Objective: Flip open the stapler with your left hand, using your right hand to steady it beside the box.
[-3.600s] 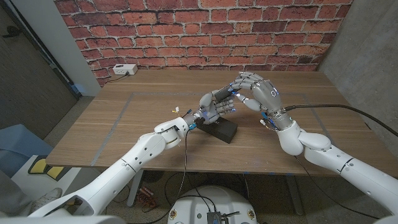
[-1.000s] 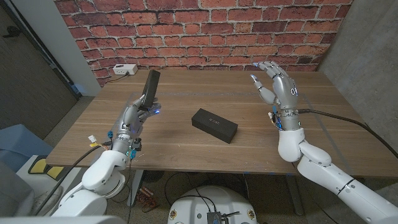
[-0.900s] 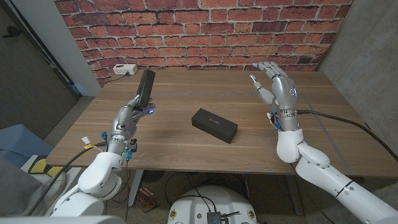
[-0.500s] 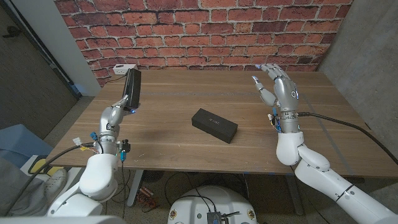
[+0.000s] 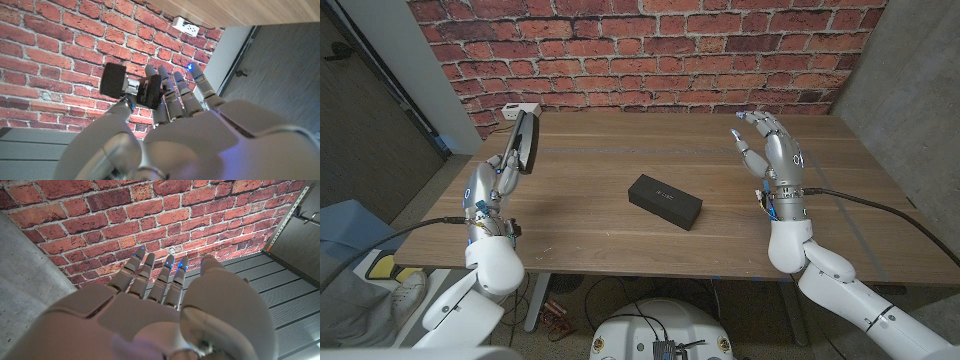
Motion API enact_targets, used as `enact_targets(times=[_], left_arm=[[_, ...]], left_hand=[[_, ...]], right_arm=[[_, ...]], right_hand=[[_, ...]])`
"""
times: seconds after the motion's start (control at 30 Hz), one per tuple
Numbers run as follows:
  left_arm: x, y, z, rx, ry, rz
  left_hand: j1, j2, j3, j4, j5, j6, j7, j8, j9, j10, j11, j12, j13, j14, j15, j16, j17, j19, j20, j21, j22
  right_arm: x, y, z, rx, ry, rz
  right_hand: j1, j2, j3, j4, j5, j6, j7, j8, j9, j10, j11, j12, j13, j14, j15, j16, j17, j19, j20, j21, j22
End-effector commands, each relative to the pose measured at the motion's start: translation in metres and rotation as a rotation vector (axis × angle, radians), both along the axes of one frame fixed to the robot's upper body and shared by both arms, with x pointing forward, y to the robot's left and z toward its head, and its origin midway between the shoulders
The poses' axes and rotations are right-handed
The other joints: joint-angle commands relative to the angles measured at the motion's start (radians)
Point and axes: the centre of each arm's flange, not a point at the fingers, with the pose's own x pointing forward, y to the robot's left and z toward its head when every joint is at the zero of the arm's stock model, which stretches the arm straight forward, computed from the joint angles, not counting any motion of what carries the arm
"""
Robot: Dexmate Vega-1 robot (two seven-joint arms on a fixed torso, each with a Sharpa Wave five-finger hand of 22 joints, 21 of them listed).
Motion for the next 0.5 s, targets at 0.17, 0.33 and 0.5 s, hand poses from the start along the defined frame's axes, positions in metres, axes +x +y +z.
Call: enact_targets(times=[0.17, 0.33, 0.5], left_arm=[[0.009, 0.019, 0.021, 0.186, 0.076, 0.341], [0.010, 0.021, 0.027, 0.214, 0.138, 0.358], [0.011, 0.019, 0.034, 0.231, 0.154, 0.382]], left_hand=[[-0.011, 0.008, 0.007, 0.021, 0.006, 0.035, -0.029, 0.003, 0.010, -0.070, 0.011, -0.001, -0.016, -0.079, -0.055, 0.002, -0.014, -0.037, 0.008, -0.032, 0.003], [-0.010, 0.002, 0.000, 0.022, 0.012, 0.047, -0.047, 0.015, 0.026, -0.135, -0.004, -0.001, -0.030, -0.136, -0.053, 0.003, -0.027, -0.052, 0.000, -0.056, 0.003], [-0.010, -0.001, -0.004, 0.023, 0.015, 0.049, -0.061, 0.019, 0.032, -0.146, -0.010, 0.002, -0.035, -0.147, -0.056, 0.006, -0.031, -0.060, -0.005, -0.065, 0.002]], right_arm=[[-0.008, 0.001, -0.004, 0.014, -0.012, 0.022], [-0.008, -0.001, -0.005, 0.014, -0.009, 0.033], [-0.008, 0.000, -0.004, 0.016, -0.016, 0.046]], right_hand=[[-0.009, 0.003, 0.001, -0.001, 0.007, 0.008, 0.001, 0.008, -0.002, -0.001, 0.006, -0.003, 0.000, -0.006, -0.168, 0.006, 0.001, 0.004, 0.004, -0.004, 0.000], [-0.010, 0.003, 0.002, -0.002, 0.007, 0.008, 0.001, 0.008, -0.003, 0.000, 0.005, -0.004, -0.001, -0.006, -0.168, 0.007, -0.001, 0.003, 0.004, -0.005, 0.000], [-0.012, 0.005, 0.002, -0.003, 0.008, 0.010, 0.000, 0.009, -0.005, 0.001, 0.005, -0.005, -0.002, -0.006, -0.168, 0.009, -0.001, 0.003, 0.004, -0.004, 0.000]])
